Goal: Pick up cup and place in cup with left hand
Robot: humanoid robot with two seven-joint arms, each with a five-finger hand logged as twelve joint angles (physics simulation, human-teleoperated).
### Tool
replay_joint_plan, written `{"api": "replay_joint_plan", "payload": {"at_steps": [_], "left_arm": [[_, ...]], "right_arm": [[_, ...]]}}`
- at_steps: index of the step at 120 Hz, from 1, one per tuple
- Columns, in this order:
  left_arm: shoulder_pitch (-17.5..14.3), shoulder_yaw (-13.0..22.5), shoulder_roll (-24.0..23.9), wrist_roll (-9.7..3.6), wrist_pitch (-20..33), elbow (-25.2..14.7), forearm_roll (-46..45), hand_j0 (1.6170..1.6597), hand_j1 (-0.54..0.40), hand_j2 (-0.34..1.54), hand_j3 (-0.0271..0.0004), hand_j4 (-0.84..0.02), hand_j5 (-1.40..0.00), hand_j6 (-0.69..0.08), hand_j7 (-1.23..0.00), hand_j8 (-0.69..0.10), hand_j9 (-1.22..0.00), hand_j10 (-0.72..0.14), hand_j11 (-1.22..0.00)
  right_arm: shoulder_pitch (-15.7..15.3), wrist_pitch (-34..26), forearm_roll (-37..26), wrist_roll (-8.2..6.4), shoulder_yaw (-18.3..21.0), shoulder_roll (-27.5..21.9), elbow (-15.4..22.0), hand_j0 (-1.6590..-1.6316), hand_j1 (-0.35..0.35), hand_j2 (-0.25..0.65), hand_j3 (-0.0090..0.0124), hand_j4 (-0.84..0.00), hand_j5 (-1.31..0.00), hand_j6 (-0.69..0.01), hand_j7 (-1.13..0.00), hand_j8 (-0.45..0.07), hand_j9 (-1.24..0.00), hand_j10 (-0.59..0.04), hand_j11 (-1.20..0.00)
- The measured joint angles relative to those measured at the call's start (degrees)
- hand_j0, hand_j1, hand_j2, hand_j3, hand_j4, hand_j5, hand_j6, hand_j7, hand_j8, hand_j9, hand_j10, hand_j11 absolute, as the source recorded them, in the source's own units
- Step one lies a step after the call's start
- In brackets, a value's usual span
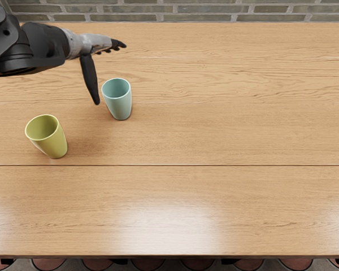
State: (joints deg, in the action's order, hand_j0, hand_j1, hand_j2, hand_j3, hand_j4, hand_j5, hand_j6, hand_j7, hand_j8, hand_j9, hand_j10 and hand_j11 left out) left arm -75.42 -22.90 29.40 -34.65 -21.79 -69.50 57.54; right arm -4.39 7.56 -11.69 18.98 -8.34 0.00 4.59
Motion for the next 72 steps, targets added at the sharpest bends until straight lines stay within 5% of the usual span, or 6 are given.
{"api": "replay_joint_plan", "payload": {"at_steps": [35,72], "left_arm": [[-0.2,5.7,-8.7,-0.32,4.1,8.9,6.2,1.6581,0.322,0.01,0.0000,-0.026,-0.03,-0.027,-0.03,-0.027,-0.03,-0.025,-0.03],[0.0,7.0,-11.4,-0.34,4.3,10.8,6.5,1.6581,0.290,0.01,0.0000,-0.053,-0.07,-0.054,-0.07,-0.054,-0.07,-0.052,-0.06]], "right_arm": [[0.0,0.0,0.0,0.00,0.1,0.0,0.0,-1.6581,-0.349,0.000,0.0000,-0.001,0.00,-0.001,0.00,-0.001,0.00,0.000,0.00],[0.0,-0.1,0.0,0.00,0.1,0.0,0.0,-1.6581,-0.349,0.000,0.0000,0.000,0.00,-0.001,0.00,-0.001,0.00,0.000,0.00]]}}
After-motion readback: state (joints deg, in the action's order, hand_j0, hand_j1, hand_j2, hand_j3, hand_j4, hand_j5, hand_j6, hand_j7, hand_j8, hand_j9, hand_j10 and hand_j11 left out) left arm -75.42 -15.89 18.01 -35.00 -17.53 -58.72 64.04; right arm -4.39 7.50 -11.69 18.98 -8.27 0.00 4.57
